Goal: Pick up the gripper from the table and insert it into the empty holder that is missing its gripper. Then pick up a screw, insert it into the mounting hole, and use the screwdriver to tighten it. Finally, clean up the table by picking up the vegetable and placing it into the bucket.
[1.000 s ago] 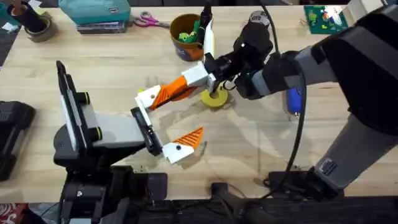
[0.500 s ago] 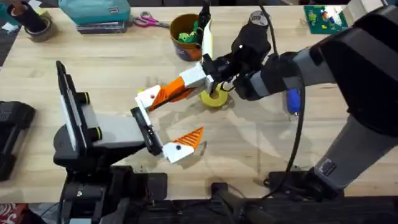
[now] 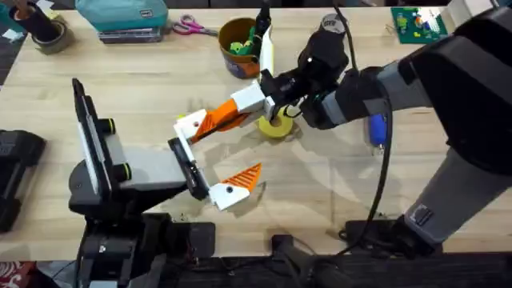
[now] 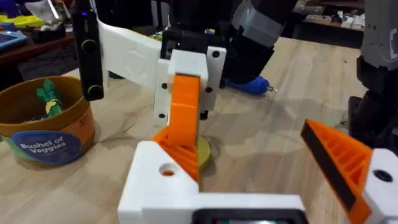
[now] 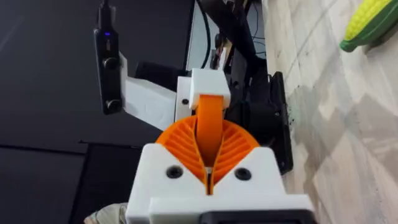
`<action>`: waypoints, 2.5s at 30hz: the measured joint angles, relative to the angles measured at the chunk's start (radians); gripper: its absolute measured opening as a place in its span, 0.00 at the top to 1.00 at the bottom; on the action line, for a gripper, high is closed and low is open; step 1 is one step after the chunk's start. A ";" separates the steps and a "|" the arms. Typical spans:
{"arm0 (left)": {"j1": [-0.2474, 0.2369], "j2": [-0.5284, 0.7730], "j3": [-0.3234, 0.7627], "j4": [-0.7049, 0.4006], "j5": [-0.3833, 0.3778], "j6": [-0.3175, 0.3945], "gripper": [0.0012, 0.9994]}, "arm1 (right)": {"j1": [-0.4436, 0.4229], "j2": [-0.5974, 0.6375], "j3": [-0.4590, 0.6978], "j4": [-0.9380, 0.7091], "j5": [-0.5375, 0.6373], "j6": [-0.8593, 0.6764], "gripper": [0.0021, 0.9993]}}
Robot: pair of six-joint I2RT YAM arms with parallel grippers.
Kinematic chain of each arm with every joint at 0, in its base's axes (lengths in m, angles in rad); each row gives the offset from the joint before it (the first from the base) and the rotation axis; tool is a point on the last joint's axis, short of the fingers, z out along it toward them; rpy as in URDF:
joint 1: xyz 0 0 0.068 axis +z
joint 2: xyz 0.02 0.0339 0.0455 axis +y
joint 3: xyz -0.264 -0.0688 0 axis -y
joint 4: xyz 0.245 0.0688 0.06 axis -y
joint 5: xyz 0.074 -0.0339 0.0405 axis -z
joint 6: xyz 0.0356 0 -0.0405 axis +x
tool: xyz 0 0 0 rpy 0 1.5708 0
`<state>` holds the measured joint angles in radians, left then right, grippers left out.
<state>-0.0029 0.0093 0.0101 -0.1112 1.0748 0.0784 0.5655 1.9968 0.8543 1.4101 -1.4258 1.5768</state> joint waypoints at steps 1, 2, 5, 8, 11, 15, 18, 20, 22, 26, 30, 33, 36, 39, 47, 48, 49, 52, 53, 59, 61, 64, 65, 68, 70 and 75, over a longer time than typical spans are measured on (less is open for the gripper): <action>0.000 0.000 0.000 0.000 0.000 0.000 0.01 | 0.000 0.000 0.000 0.000 0.000 0.000 0.99; 0.000 0.000 0.000 0.000 0.000 0.000 0.01 | 0.000 0.000 0.000 0.000 0.000 0.000 0.99; 0.000 0.000 0.000 0.000 0.000 0.000 0.01 | 0.000 0.000 0.000 0.000 0.000 -0.003 0.99; 0.000 0.000 0.000 0.000 0.000 0.000 0.01 | 0.000 0.000 -0.001 0.000 0.001 -0.003 0.99; 0.000 0.000 0.000 0.000 0.000 0.000 0.01 | 0.000 0.000 -0.001 0.000 0.001 -0.003 0.99; 0.000 0.000 0.000 0.000 -0.002 0.000 0.01 | 0.001 0.000 -0.001 0.000 0.004 -0.003 0.99; 0.000 0.000 0.000 0.000 -0.002 0.000 0.01 | 0.001 -0.001 -0.001 0.000 0.004 -0.003 0.99; 0.000 0.000 0.000 0.000 -0.002 0.000 0.01 | 0.001 0.000 -0.001 0.000 0.004 -0.003 0.99; 0.000 0.000 0.000 0.000 -0.002 0.000 0.01 | 0.001 0.000 -0.001 0.000 0.004 -0.003 0.99; 0.000 0.000 0.000 0.000 -0.002 -0.002 0.01 | 0.003 -0.001 -0.015 0.004 0.021 -0.003 0.99; 0.000 0.000 0.000 -0.001 -0.001 -0.012 0.01 | 0.006 -0.011 -0.042 0.010 0.052 -0.004 0.99; 0.000 0.000 0.000 -0.001 -0.001 -0.014 0.01 | 0.007 -0.012 -0.047 0.020 0.060 -0.006 0.99; 0.000 0.000 0.000 0.000 -0.001 -0.014 0.01 | 0.008 -0.012 -0.050 0.031 0.064 -0.006 0.99; 0.000 0.000 0.000 0.000 -0.001 -0.014 0.01 | 0.008 -0.012 -0.050 0.032 0.064 -0.006 0.99; 0.000 0.000 0.000 0.000 -0.001 -0.014 0.01 | 0.008 -0.012 -0.051 0.032 0.065 -0.006 0.99; 0.000 0.000 0.000 0.000 -0.001 -0.014 0.01 | 0.008 -0.012 -0.051 0.032 0.065 -0.006 0.99; 0.000 0.000 0.000 0.000 -0.001 -0.014 0.01 | 0.008 -0.012 -0.051 0.032 0.065 -0.006 0.99; 0.000 0.000 0.000 0.000 -0.001 -0.014 0.01 | 0.008 -0.012 -0.051 0.032 0.066 -0.006 0.99; 0.000 0.000 0.000 -0.001 -0.001 -0.014 0.01 | 0.008 -0.012 -0.051 0.032 0.067 -0.006 0.99; 0.000 0.000 0.000 -0.001 0.006 -0.011 0.01 | 0.008 -0.012 -0.051 0.025 0.073 -0.006 0.73; -0.002 0.000 0.000 -0.001 0.010 -0.009 0.01 | 0.009 -0.012 -0.053 0.022 0.078 -0.006 0.42; -0.002 0.000 0.000 -0.001 0.011 -0.007 0.01 | 0.010 -0.012 -0.053 0.022 0.083 -0.006 0.04; -0.002 0.000 0.000 -0.001 0.011 -0.007 0.01 | 0.010 -0.012 -0.053 0.022 0.084 -0.006 0.01; -0.002 0.000 0.000 -0.001 0.014 -0.007 0.01 | 0.010 -0.012 -0.053 0.021 0.087 -0.005 0.01; -0.002 0.000 0.000 -0.002 0.014 -0.007 0.01 | 0.010 -0.011 -0.053 0.021 0.089 -0.005 0.01; -0.002 0.000 0.000 -0.002 0.014 -0.007 0.01 | 0.010 -0.012 -0.053 0.021 0.093 -0.005 0.00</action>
<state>-0.0051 0.0090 0.0105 -0.1127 1.0885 0.0715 0.5758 1.9850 0.8009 1.4307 -1.3323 1.5715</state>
